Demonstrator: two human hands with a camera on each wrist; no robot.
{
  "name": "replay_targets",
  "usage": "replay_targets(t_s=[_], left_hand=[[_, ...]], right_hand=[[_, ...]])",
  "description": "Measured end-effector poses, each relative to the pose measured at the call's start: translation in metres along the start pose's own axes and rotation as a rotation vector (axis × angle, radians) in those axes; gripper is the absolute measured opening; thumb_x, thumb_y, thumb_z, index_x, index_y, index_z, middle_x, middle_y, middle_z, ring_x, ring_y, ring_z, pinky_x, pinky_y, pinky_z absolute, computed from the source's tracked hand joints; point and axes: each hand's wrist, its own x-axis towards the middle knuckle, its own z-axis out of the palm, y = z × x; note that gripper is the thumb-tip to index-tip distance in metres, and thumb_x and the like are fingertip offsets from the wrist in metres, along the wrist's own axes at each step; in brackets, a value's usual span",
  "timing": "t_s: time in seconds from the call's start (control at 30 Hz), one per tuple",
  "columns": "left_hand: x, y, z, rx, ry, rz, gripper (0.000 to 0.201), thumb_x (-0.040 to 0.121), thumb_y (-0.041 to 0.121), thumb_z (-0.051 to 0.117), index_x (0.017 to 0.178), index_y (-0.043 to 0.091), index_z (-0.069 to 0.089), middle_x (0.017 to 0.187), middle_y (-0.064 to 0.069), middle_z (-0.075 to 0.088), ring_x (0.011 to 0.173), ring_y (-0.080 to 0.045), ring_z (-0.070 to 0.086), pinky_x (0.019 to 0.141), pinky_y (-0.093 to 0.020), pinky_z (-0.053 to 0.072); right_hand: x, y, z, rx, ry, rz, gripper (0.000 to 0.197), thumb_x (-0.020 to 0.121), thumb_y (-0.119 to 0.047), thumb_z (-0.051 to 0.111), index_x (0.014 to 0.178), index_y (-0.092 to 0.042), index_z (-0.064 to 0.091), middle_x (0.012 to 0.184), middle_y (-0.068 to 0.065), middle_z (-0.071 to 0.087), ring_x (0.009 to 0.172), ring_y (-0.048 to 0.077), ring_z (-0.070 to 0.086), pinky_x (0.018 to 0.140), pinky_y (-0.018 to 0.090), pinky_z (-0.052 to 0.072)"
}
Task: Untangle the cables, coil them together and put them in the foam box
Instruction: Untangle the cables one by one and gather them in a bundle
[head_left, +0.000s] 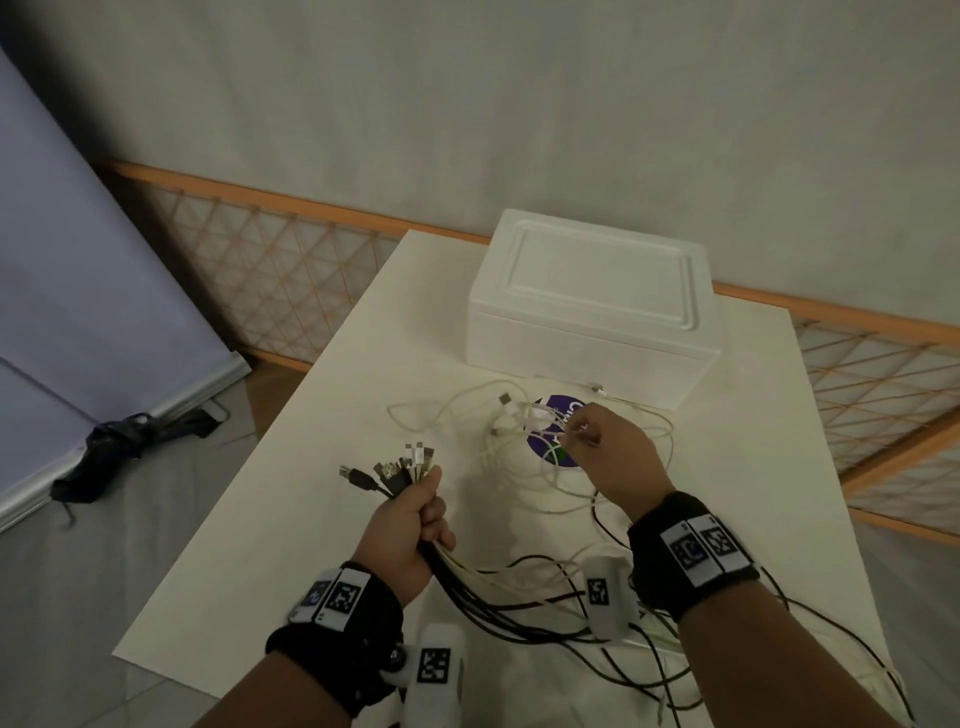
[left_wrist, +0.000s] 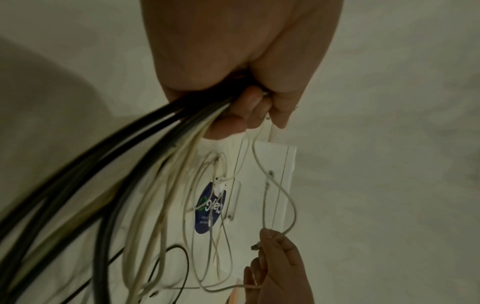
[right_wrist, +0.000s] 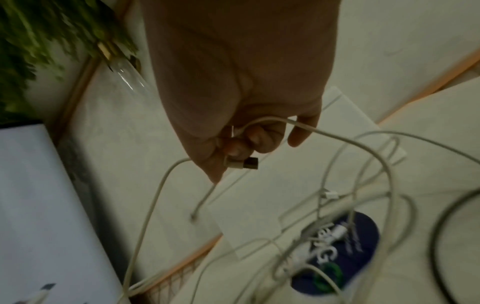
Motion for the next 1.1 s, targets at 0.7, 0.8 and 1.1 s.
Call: replay_targets(t_s=[0.7,0.8,1.1], left_hand=[[-0.008,0.003,0.038,0.146,-0.110,-0.033,0.028,0.095,0.030,0.056,0.095,0.002,0.064,0.103,-0.011,0.074,0.035,-0.007,0.028,0.041,-0.021,0.042],[-0.008,0.004,0.040,0.086,-0.133,-0.014,0.030,0.096,0.028,0.054,0.112,0.004,0.063,0.111,-0.006,0.073,0.036,-0.007,0.027,0.043,-0.021,0.043],[-0.015,0.002,0.050,0.059,-0.272,0.144,0.018,0.085,0.023,0.061,0.095,0.009,0.067,0.082,-0.002,0.070,0.040,-0.005,0.035,0.044,-0.019,0.040]], right_hand=[[-0.027,-0.035,-0.015,0.251,-0.077,-0.116,0.025,0.101,-0.021,0.040,0.082,-0.019,0.057,0.049,-0.006,0.056,0.048,0.003,0.047,0.054,0.017,0.037],[-0.033,-0.036,-0.010,0.209,-0.142,-0.147,0.024,0.100,-0.024,0.043,0.082,-0.022,0.058,0.050,-0.008,0.059,0.050,0.003,0.049,0.055,0.016,0.038],[-0.054,-0.050,-0.001,-0.010,-0.321,-0.325,0.008,0.094,-0.029,0.055,0.092,-0.022,0.058,0.063,-0.007,0.061,0.054,0.002,0.051,0.056,0.019,0.037]])
